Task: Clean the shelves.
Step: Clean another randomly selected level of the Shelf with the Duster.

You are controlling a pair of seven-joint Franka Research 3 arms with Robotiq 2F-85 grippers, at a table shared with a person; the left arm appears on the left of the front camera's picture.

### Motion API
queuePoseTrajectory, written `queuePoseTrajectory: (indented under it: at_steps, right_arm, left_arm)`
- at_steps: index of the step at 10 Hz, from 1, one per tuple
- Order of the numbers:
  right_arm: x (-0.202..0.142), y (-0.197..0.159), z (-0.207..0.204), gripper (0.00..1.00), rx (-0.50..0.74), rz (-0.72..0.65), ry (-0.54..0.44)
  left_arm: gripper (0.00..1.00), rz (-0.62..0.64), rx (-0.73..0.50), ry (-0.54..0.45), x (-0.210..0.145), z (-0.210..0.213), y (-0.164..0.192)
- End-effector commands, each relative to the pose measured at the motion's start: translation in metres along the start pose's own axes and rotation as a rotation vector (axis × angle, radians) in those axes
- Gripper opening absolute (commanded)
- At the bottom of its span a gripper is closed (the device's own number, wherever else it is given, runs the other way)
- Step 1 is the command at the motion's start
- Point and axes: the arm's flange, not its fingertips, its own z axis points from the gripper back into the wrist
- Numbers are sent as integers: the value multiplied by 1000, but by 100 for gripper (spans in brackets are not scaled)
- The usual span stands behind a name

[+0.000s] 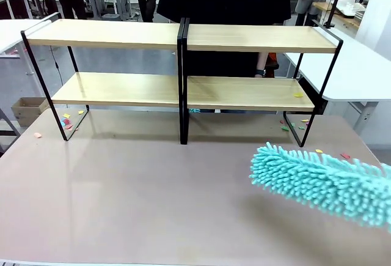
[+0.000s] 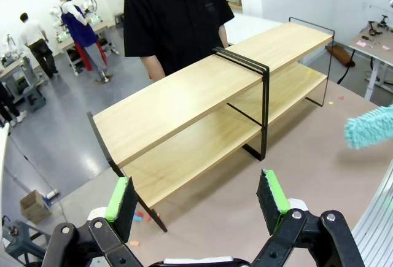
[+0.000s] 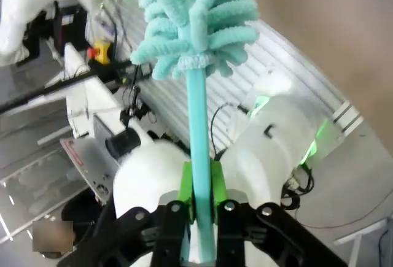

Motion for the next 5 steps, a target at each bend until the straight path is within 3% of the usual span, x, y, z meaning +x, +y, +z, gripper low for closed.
queuePoseTrajectory:
  at_steps: [1, 3, 5]
  right_arm:
    - [49, 11, -1, 13, -65, -71, -59]
    - [115, 19, -20, 13, -231, -306, -77]
    - [169, 16, -38, 13, -257, -332, -14]
  left_arm:
    - [100, -1, 4, -1, -2, -1, 0]
    - [100, -1, 4, -1, -2, -1, 0]
    - [100, -1, 4, -1, -2, -1, 0]
